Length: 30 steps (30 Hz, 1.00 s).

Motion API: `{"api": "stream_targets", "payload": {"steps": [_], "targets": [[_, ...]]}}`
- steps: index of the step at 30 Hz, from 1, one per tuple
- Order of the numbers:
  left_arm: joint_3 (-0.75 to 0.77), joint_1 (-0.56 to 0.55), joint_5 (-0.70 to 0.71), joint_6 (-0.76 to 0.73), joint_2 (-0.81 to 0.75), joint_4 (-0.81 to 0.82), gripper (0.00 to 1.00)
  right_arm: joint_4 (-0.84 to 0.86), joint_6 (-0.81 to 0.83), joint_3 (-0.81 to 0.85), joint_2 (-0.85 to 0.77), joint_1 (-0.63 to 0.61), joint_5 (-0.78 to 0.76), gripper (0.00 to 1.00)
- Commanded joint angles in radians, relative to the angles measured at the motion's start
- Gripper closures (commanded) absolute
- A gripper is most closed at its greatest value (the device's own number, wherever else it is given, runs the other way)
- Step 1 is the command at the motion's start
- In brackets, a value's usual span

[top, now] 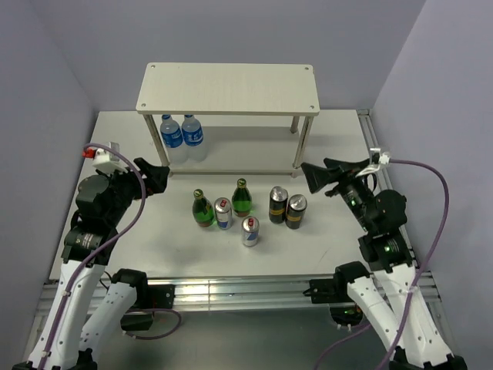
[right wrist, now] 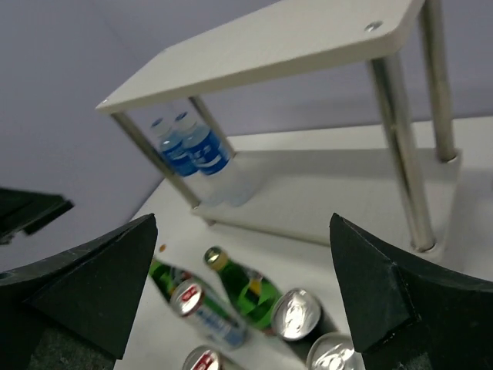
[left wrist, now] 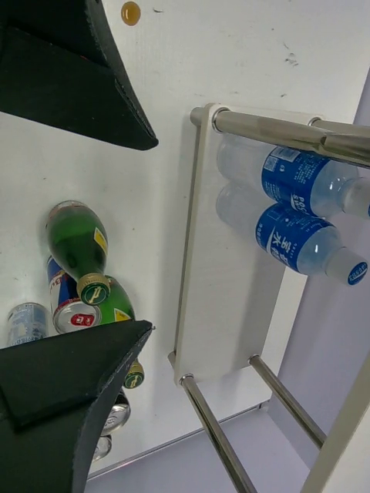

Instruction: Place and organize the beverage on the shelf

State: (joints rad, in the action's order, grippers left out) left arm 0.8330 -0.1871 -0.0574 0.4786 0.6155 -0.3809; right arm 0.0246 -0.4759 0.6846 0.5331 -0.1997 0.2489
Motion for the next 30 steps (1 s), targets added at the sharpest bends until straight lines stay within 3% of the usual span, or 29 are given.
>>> {"api": "stream_targets", "payload": {"steps": [1, 7, 16, 19, 23, 24, 25, 29, 30], "targets": [[0.003, 0.006, 0.008, -0.026, -0.016, 0.011, 0.01, -0.143, -0.054, 0.001, -0.134, -0.058, 0.012, 0.00], [-0.003, 0.031, -0.004, -0.031, -0.020, 0.017, 0.01, 0.171, -0.331, -0.316, -0.450, -0.073, 0.056, 0.00], [0.000, 0.043, 0.011, -0.025, -0.013, 0.011, 0.01, -0.455, -0.181, -0.048, -0.358, -0.075, -0.163, 0.00], [0.000, 0.046, 0.013, -0.021, -0.014, 0.008, 0.01, -0.570, -0.156, 0.024, -0.325, -0.075, -0.288, 0.00], [-0.003, 0.051, 0.014, -0.020, -0.025, 0.013, 0.01, -0.745, -0.099, 0.128, -0.053, -0.081, -0.434, 0.00], [-0.005, 0.052, 0.016, -0.020, -0.026, 0.013, 0.01, -0.752, -0.096, 0.162, -0.007, -0.102, -0.465, 0.00], [-0.003, 0.054, 0.018, -0.020, -0.026, 0.014, 0.01, -0.768, -0.115, 0.185, 0.036, -0.134, -0.588, 0.00], [-0.005, 0.055, 0.022, -0.023, -0.022, 0.011, 0.01, -0.810, -0.239, 0.288, 0.180, -0.433, -0.909, 0.01], [-0.003, 0.055, 0.024, -0.023, -0.020, 0.011, 0.01, -0.825, -0.310, 0.312, 0.189, -0.589, -0.980, 0.01]]}}
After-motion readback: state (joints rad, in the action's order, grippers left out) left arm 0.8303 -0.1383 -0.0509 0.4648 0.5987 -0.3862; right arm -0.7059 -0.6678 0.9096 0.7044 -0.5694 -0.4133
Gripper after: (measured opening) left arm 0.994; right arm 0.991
